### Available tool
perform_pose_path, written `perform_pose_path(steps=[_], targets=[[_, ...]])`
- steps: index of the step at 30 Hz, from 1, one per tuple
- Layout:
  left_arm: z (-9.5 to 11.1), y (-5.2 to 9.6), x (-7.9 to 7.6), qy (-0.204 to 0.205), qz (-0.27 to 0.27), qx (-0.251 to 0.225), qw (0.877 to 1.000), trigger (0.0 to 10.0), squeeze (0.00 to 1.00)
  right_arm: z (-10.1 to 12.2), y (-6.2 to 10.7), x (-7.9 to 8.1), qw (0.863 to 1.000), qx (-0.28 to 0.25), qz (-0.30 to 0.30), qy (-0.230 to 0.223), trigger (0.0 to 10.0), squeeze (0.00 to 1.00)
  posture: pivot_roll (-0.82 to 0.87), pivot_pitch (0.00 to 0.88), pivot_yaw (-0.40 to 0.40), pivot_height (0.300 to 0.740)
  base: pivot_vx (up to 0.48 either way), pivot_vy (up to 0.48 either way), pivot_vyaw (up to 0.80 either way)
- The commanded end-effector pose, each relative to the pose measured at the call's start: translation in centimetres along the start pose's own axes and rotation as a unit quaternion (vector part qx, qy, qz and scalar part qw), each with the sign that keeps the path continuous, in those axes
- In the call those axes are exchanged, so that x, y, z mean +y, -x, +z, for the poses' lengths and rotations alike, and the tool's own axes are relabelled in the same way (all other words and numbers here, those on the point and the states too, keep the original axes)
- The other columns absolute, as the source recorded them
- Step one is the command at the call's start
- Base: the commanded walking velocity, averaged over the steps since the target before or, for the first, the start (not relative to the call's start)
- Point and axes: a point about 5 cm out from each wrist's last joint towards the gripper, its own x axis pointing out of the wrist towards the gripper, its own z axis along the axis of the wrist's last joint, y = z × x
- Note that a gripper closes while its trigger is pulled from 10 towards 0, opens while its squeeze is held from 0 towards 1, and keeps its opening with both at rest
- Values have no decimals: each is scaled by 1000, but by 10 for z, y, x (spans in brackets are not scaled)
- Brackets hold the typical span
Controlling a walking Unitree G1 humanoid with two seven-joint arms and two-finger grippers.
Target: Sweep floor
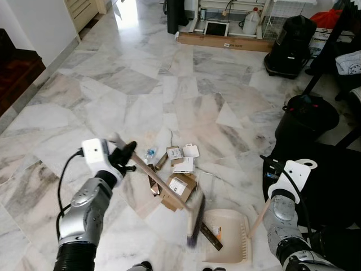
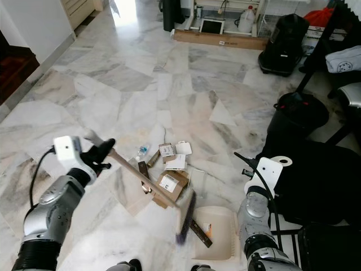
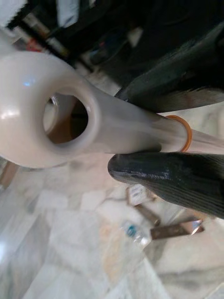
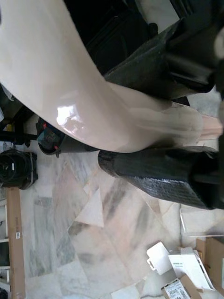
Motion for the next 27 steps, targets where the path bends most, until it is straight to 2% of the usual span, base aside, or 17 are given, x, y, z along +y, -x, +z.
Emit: perform_pose_path(steps=[1, 5, 11, 14, 17, 19, 23, 27], targets=[[-2, 4, -4, -10, -17, 7, 1000, 10000, 0, -21, 10, 2, 999, 50, 7, 2, 10000, 0, 105, 142, 19, 740, 0, 0, 0], [1, 4, -10, -12, -33, 0, 999, 10000, 0, -20, 10, 0, 999, 48, 5, 3, 10000, 0, 101, 140, 18, 740, 0, 0, 0], [19, 2, -19, -21, -54, -24, 998, 10000, 0, -22, 10, -2, 999, 50, 7, 6, 10000, 0, 104, 135, 16, 740, 0, 0, 0], [35, 2, -31, -24, -81, -48, 995, 10000, 0, -22, 10, -1, 999, 51, 8, 5, 10000, 0, 104, 126, 19, 740, 0, 0, 0], [44, 2, -31, -25, -77, -64, 995, 10000, 0, -22, 10, -1, 999, 51, 8, 5, 10000, 0, 105, 121, 19, 740, 0, 0, 0], [50, 3, -31, -46, -74, -70, 994, 10000, 0, -22, 10, 0, 999, 52, 10, 4, 10000, 0, 107, 113, 20, 740, 0, 0, 0], [48, 5, -35, -73, -91, -53, 992, 10000, 0, -21, 9, 0, 999, 53, 10, 3, 10000, 0, 111, 109, 20, 740, 0, 0, 0], [35, 7, -38, -107, -107, -19, 988, 10000, 0, -20, 9, 0, 999, 53, 10, 2, 10000, 0, 108, 105, 23, 740, 0, 0, 0]])
